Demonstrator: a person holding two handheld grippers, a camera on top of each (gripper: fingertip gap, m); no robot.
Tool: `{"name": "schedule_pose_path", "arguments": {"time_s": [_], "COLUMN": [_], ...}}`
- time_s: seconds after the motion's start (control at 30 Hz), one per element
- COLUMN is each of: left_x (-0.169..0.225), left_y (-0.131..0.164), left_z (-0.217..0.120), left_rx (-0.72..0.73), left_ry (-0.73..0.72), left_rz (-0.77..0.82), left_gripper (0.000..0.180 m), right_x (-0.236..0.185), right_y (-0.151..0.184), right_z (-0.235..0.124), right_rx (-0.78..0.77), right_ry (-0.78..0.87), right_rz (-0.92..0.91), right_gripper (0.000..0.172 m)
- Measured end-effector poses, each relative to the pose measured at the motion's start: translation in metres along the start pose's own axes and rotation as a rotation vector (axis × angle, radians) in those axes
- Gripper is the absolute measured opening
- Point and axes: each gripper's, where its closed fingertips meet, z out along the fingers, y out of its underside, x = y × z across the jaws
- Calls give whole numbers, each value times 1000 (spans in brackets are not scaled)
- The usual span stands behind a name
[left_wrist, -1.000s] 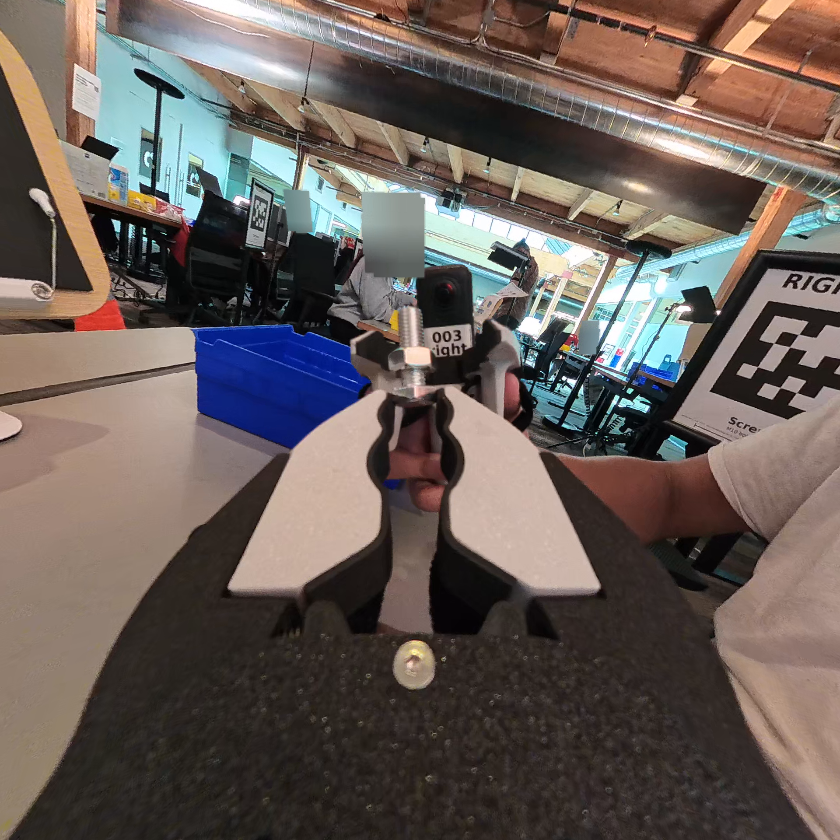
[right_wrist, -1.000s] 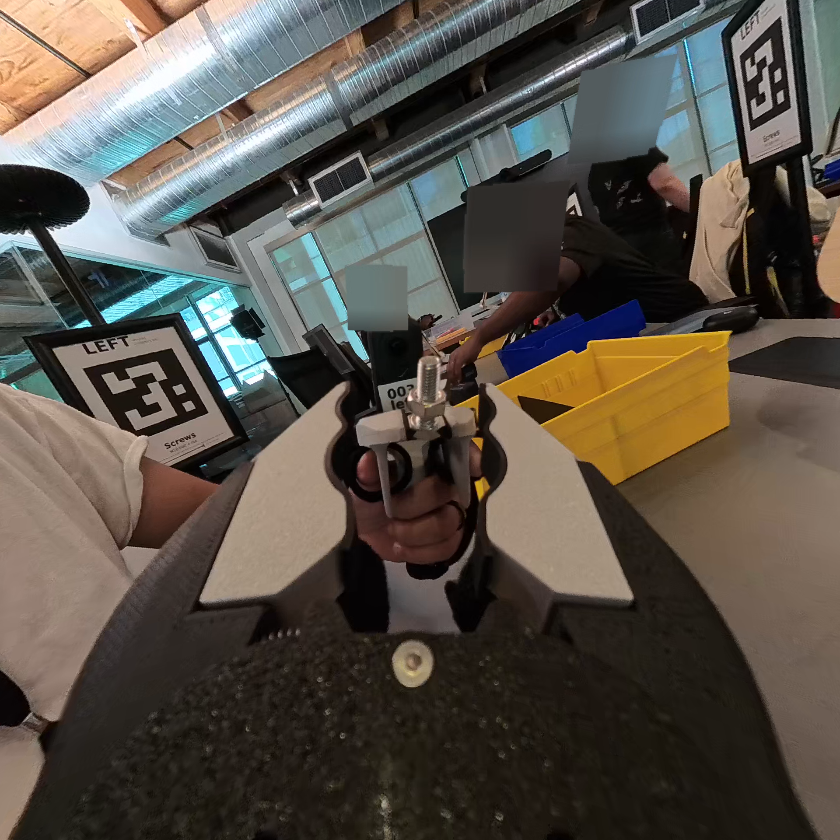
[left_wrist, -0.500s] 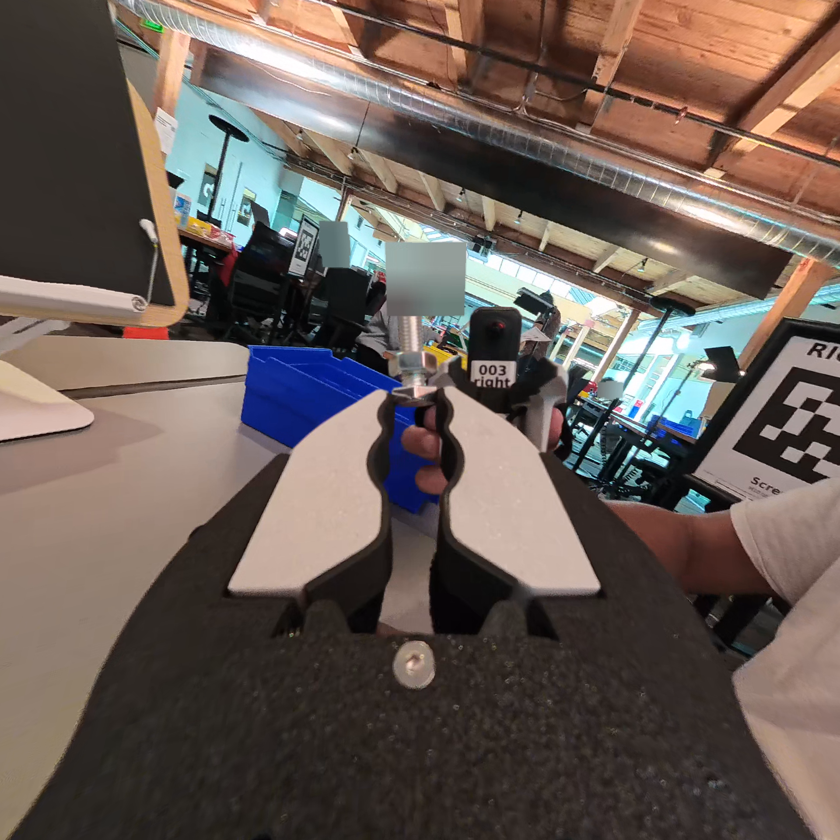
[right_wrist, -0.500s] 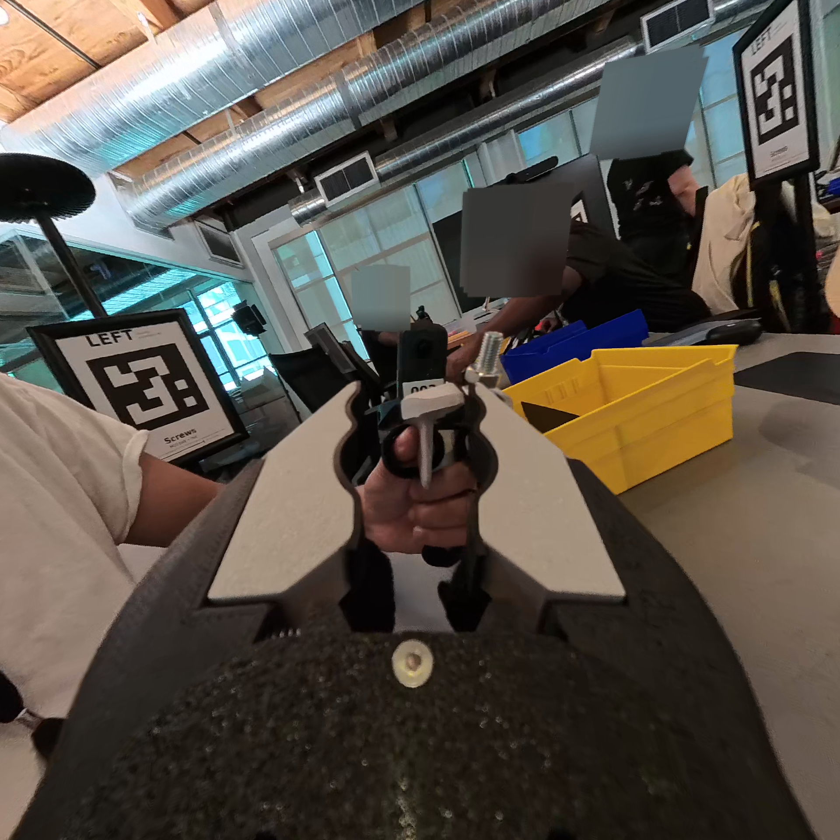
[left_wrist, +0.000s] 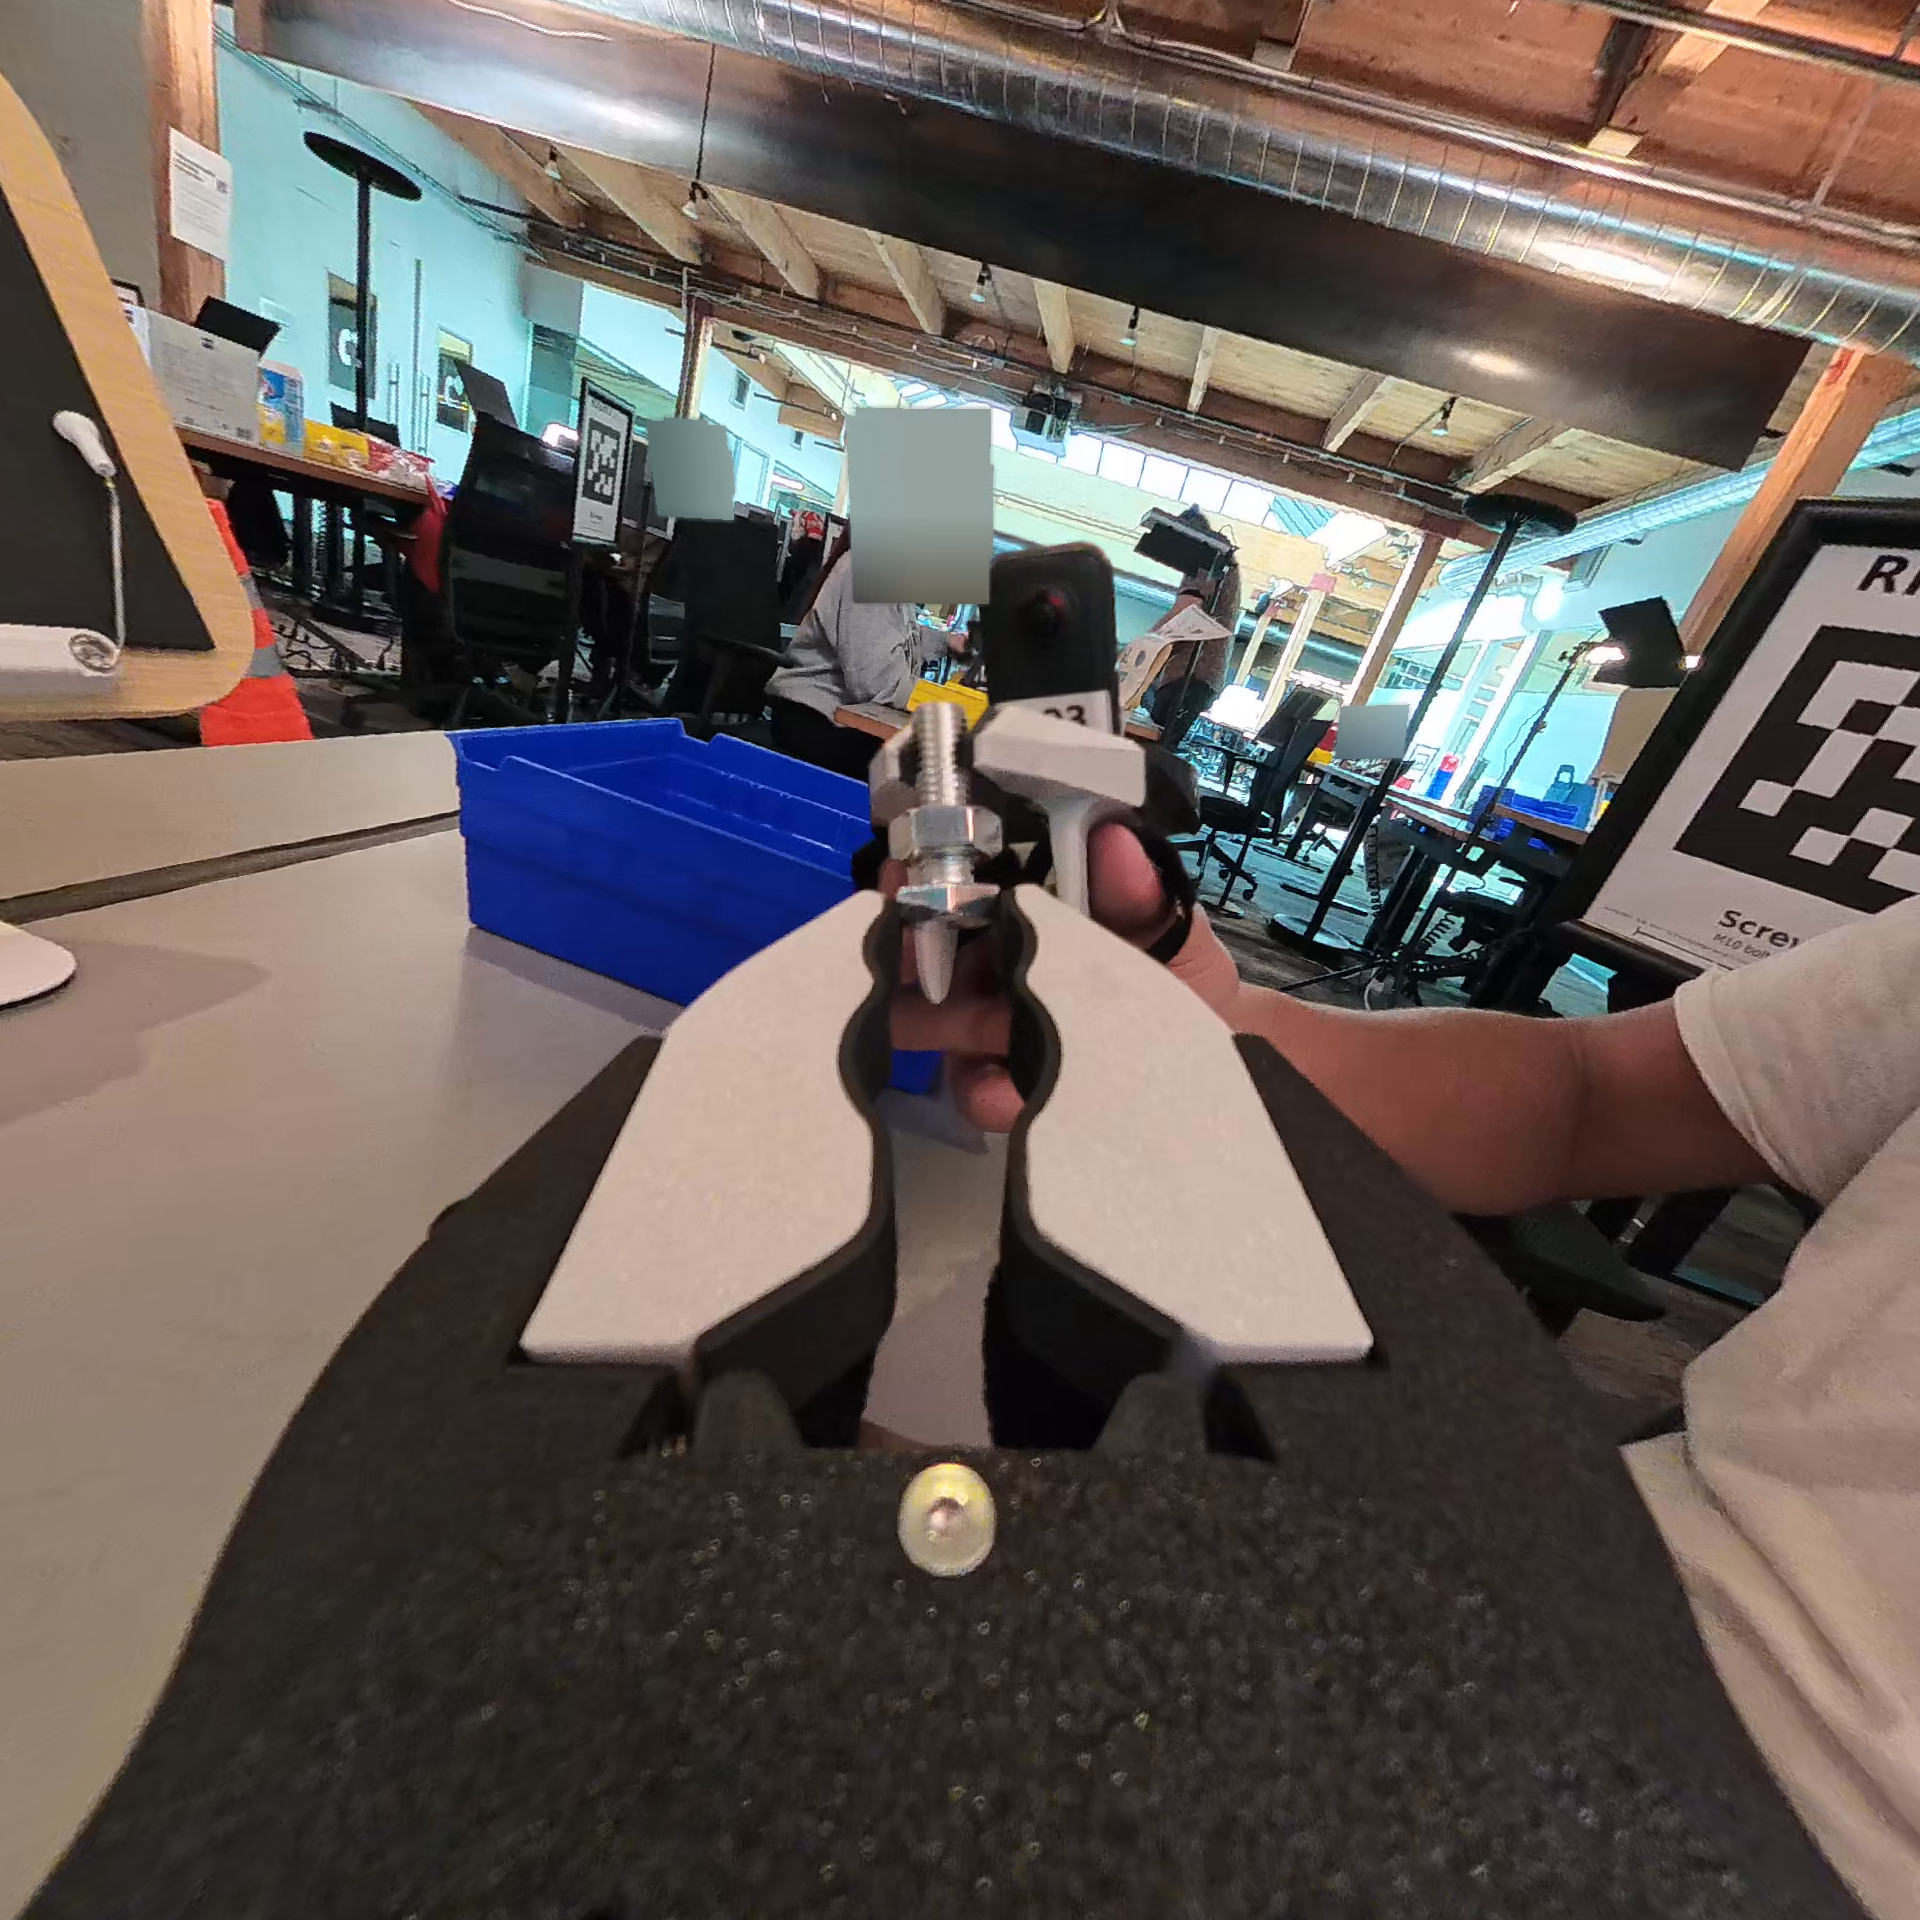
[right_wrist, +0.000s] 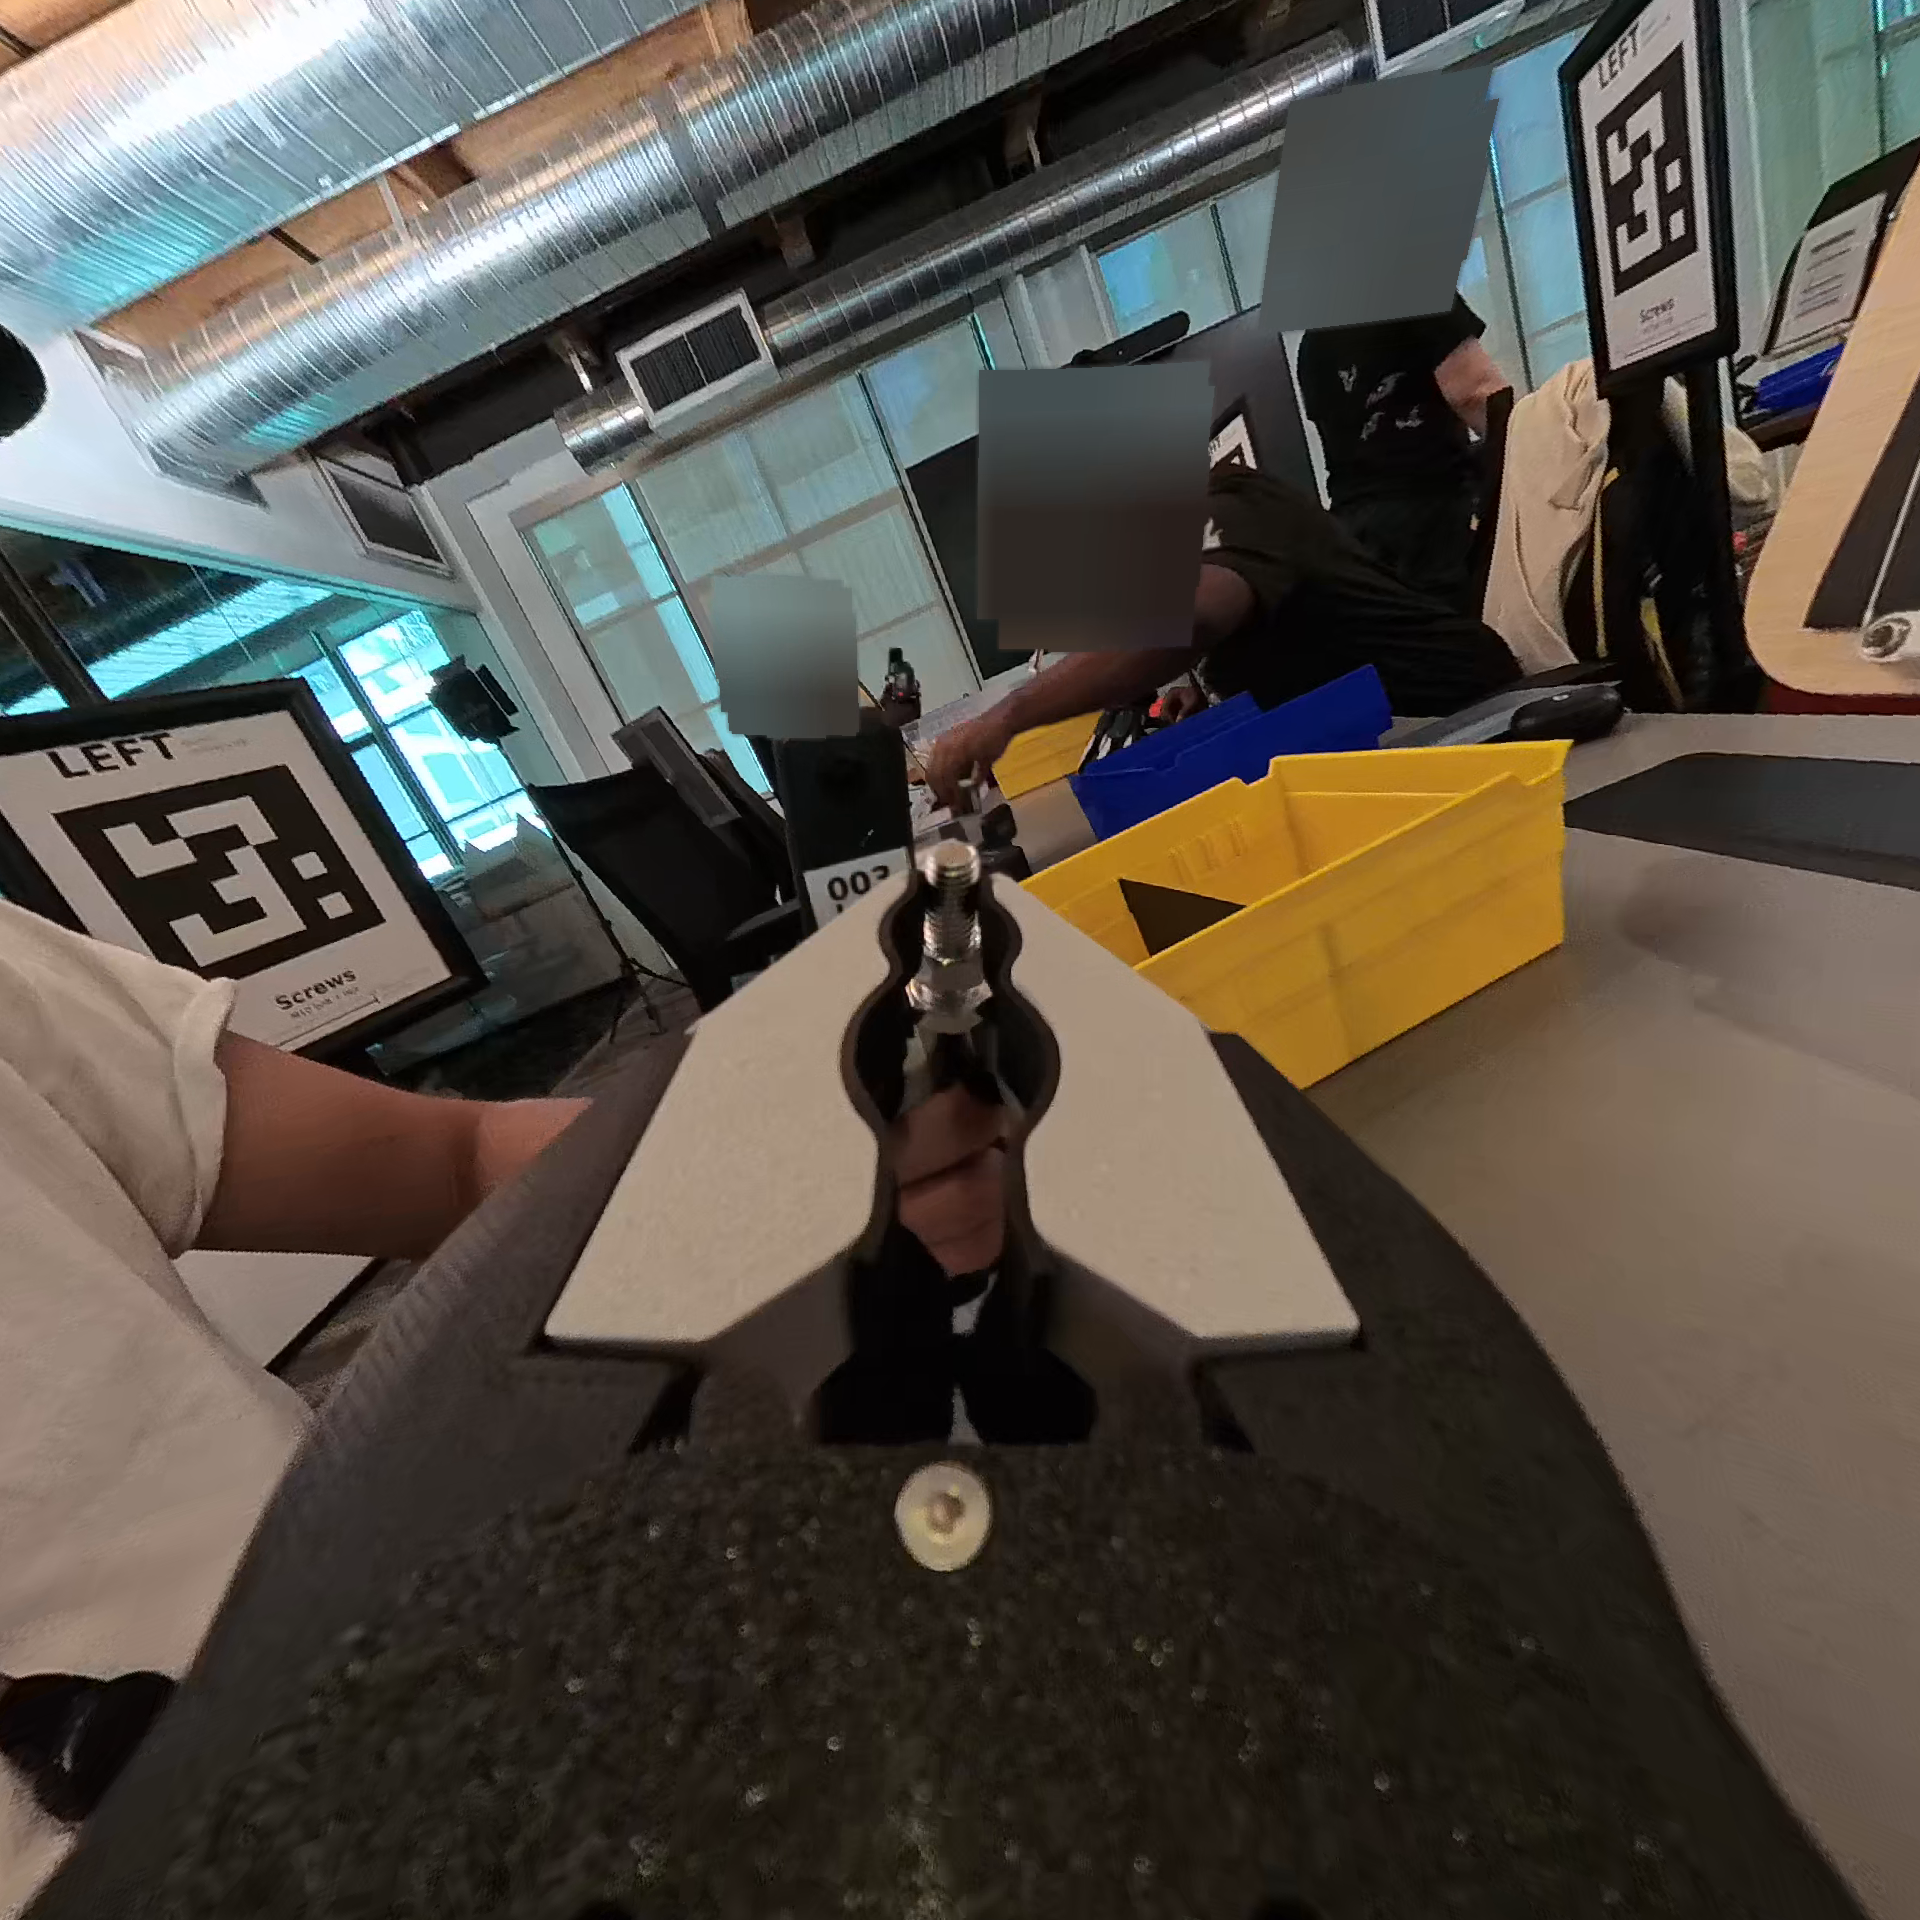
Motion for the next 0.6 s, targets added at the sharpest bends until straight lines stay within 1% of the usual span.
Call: {"name": "schedule_pose_path", "arguments": {"time_s": [0.1, 0.17, 0.23, 0.33, 0.4, 0.47, 0.53, 0.6], "left_x": [-4, -7, -9, -11, -18, -20, -13, -9], "left_y": [3, 7, 12, 20, 24, 21, 16, 20], "left_z": [1, 1, 0, -1, -3, -6, -11, -20], "left_rx": [-11, -28, -52, -100, -134, -136, -109, -88], "left_ry": [-26, -58, -91, -137, -205, -253, -259, -291], "left_rz": [9, 31, 68, 143, 154, 112, 55, 21], "left_gripper": [18, 26, 31, 32, 31, 31, 31, 31], "right_x": [3, 8, 12, 21, 28, 32, 31, 29], "right_y": [3, 6, 5, 0, -7, -21, -43, -67], "right_z": [0, 0, -1, -7, -12, -20, -28, -37], "right_rx": [-28, -59, -79, -118, -163, -202, -225, -248], "right_ry": [36, 89, 126, 214, 292, 362, 411, 426], "right_rz": [-42, -90, -131, -234, -358, -517, -702, -886], "right_gripper": [8, 9, 9, 9, 9, 9, 9, 9]}}
